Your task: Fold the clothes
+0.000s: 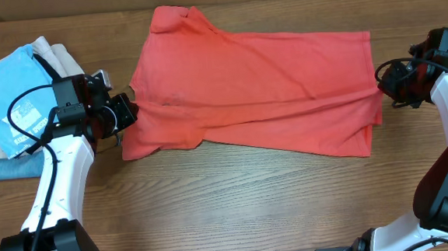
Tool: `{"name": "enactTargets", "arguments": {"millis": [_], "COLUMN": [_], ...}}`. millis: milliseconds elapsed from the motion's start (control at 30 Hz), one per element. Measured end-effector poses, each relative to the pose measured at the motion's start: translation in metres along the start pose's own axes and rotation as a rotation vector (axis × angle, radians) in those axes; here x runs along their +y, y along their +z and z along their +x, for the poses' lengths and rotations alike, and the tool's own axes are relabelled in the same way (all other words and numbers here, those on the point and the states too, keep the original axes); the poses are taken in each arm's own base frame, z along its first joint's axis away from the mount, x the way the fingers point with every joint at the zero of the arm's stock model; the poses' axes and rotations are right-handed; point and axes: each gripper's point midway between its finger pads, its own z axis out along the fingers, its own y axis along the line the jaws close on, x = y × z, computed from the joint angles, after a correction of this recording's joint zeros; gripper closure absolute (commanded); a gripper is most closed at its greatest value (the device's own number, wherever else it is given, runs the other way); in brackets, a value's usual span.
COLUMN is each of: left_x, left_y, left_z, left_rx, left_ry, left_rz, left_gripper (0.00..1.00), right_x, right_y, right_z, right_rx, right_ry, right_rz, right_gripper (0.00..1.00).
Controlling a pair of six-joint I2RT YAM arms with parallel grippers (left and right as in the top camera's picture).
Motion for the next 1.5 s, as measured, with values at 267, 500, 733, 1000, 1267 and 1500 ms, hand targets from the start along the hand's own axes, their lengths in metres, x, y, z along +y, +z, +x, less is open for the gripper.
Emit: {"name": "enactTargets", "arguments": {"millis": [267,500,733,1000,1267,1500], "left_x": [-0.025,-0.073,-0.061,-0.040,-0.035,-0.033], "left_y": [-0.030,-0.109,-0.124,-0.125,-0.126,-0.125], "left_z": [-0.002,-0.038,-0.015,0.006,0.008,0.006], "left_rx": [0.068,-0.096,-0.044,0.037,0.043,0.037], "left_ry": [-0.003,0.118,0.114,0.098,0.103,0.106], "left_rz": [0.038,0.068,-0.019,-0.119,-0.150,-0.160], "left_gripper": [0.96,0.96,0.96,0.96,0.96,0.96], "right_x": [0.017,0.042,0.016,-0.012,-0.024,-0.025], "right_y": [-0.037,-0.144,-0.149,-0.150,-0.142,-0.118], "right_z": [0.010,0.017,0.062,0.092,0.115,0.097], "right_rx": [0.035,-0.118,0.039,0.162,0.251,0.226], "right_ry": [0.001,-0.042,-0.009,0.002,0.016,0.011], "right_rz": [-0.056,-0.099,0.024,0.168,0.216,0.210], "right_gripper": [0.96,0.96,0.96,0.96,0.95,0.95]}}
